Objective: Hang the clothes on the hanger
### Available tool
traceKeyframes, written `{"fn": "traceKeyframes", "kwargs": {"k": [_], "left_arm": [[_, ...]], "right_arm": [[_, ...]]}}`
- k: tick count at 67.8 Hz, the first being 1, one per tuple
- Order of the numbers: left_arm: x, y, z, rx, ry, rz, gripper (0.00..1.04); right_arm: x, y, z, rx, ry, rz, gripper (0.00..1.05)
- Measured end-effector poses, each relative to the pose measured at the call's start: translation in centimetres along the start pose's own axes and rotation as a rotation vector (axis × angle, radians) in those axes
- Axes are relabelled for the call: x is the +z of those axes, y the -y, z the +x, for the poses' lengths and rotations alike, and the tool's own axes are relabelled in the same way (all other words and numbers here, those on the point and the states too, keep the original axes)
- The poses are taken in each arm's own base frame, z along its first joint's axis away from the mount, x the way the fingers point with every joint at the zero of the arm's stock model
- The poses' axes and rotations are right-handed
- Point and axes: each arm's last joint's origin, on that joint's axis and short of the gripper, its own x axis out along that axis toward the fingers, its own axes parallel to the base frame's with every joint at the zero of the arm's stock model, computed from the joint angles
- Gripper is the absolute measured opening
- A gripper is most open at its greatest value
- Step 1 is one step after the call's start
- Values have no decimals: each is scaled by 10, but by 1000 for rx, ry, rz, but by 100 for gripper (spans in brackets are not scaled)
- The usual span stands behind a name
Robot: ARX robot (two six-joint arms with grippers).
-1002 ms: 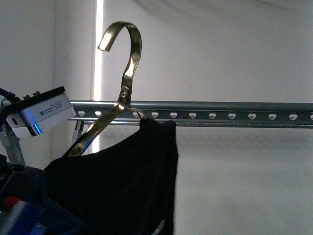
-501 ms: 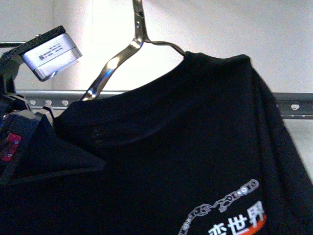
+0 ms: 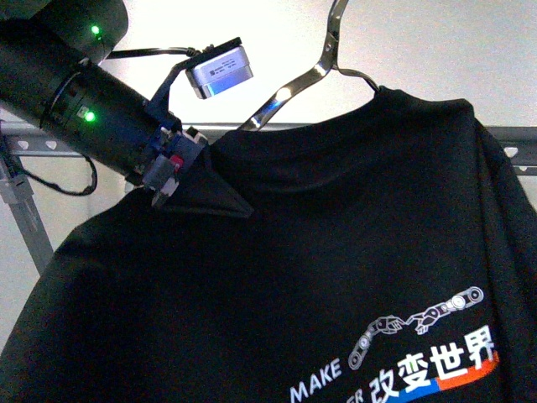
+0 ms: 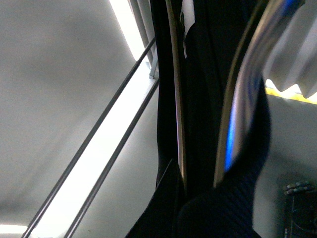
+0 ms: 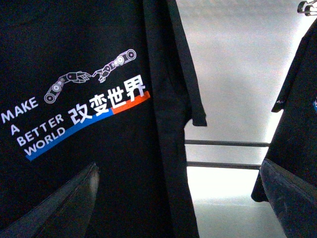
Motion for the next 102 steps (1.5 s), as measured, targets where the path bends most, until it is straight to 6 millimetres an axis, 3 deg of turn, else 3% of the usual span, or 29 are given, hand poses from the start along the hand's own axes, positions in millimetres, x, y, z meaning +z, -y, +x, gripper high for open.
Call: {"fn": "traceKeyframes", "kwargs": {"k": [7, 13, 22, 31, 57, 83, 102], "left_arm": [[27, -16, -5, 14, -16, 35, 6], [49, -17, -8, 8, -20, 71, 6], [97, -1, 1, -45, 41, 208, 6], [109, 11, 13, -88, 43, 273, 6], [94, 6, 41, -45, -83, 381, 6], [84, 8, 50, -58, -69, 428, 6], [85, 9, 45, 34, -11, 608, 6]], "right_arm": [[0, 0, 0, 0, 0, 0, 97], [0, 0, 0, 0, 0, 0, 97], [0, 0, 0, 0, 0, 0, 97], [0, 0, 0, 0, 0, 0, 97], [0, 0, 0, 0, 0, 0, 97], [0, 0, 0, 0, 0, 0, 97], [0, 0, 0, 0, 0, 0, 97]]}}
